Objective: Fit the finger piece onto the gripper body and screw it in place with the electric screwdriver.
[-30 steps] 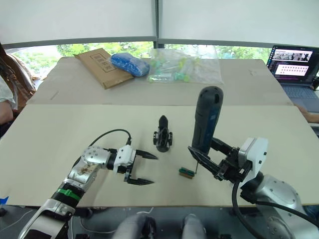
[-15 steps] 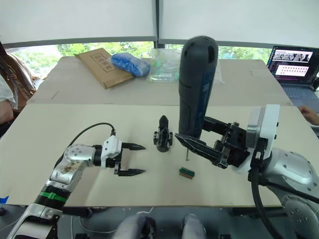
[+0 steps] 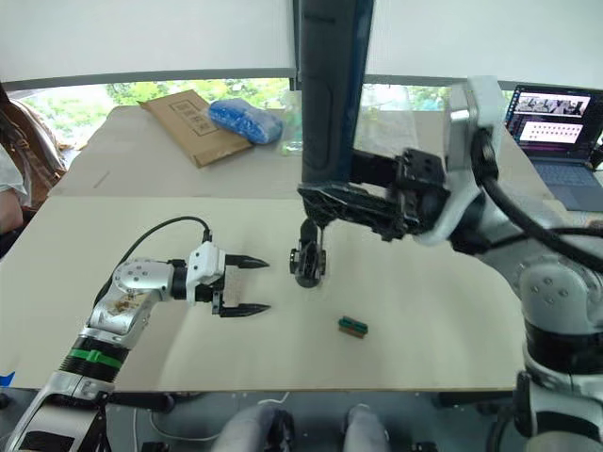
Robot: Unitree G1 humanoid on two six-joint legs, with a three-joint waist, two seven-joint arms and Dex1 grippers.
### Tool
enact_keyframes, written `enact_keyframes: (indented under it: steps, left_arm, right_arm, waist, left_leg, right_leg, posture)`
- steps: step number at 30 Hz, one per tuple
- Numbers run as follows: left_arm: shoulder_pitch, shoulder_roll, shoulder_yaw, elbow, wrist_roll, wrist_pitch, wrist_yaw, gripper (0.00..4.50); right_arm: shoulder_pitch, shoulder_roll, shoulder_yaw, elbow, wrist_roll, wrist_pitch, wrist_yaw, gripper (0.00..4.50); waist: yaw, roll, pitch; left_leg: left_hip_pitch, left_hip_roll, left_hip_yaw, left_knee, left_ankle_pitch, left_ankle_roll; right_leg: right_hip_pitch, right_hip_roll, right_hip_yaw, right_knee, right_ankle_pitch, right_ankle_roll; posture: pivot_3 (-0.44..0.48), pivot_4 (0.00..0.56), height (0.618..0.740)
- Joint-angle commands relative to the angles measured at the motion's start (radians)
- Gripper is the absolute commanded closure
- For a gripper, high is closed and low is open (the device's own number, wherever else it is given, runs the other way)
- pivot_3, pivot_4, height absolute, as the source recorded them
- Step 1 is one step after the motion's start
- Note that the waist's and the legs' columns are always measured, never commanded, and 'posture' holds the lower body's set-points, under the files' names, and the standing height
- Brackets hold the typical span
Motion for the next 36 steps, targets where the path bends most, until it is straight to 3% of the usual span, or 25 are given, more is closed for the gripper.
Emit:
enact_keyframes:
  steps: [1,12,24,36]
  left_arm:
    - [-0.027,-0.006,-0.002,0.017,0.006,-0.024,-0.005,0.00]
    - [-0.107,-0.051,-0.019,0.118,0.022,-0.045,-0.015,0.00]
    - [-0.152,-0.114,-0.033,0.197,0.062,-0.084,-0.008,0.00]
    - [-0.196,-0.165,-0.043,0.313,0.105,-0.141,0.000,0.00]
  right_arm:
    - [-0.084,0.039,0.009,0.038,-0.007,0.016,0.011,2.59]
    - [-0.311,0.251,0.152,0.259,-0.237,0.021,0.059,2.59]
    - [-0.293,0.289,0.192,0.329,-0.455,-0.043,0.196,2.59]
    - [-0.251,0.318,0.179,0.321,-0.529,-0.059,0.239,2.59]
  waist:
    - [0.000,0.000,0.000]
    - [-0.005,0.000,0.000]
    - [-0.013,0.000,0.000]
    - [-0.024,0.000,0.000]
  left_leg:
    - [0.000,0.000,0.000,0.000,0.000,0.000]
    - [-0.003,-0.001,0.001,0.001,0.000,0.000]
    - [-0.005,-0.001,0.002,0.001,0.000,0.000]
    - [-0.005,-0.001,0.002,0.000,0.000,0.000]
  right_leg:
    - [0.000,0.000,0.000,0.000,0.000,0.000]
    - [-0.002,0.001,-0.002,0.002,0.001,0.001]
    - [-0.002,0.002,-0.002,0.003,0.001,0.003]
    - [-0.002,0.002,-0.002,0.002,0.001,0.003]
  posture:
    - [0.000,0.150,0.732]
    - [0.000,0.150,0.732]
    - [0.000,0.150,0.732]
    - [0.000,0.150,0.732]
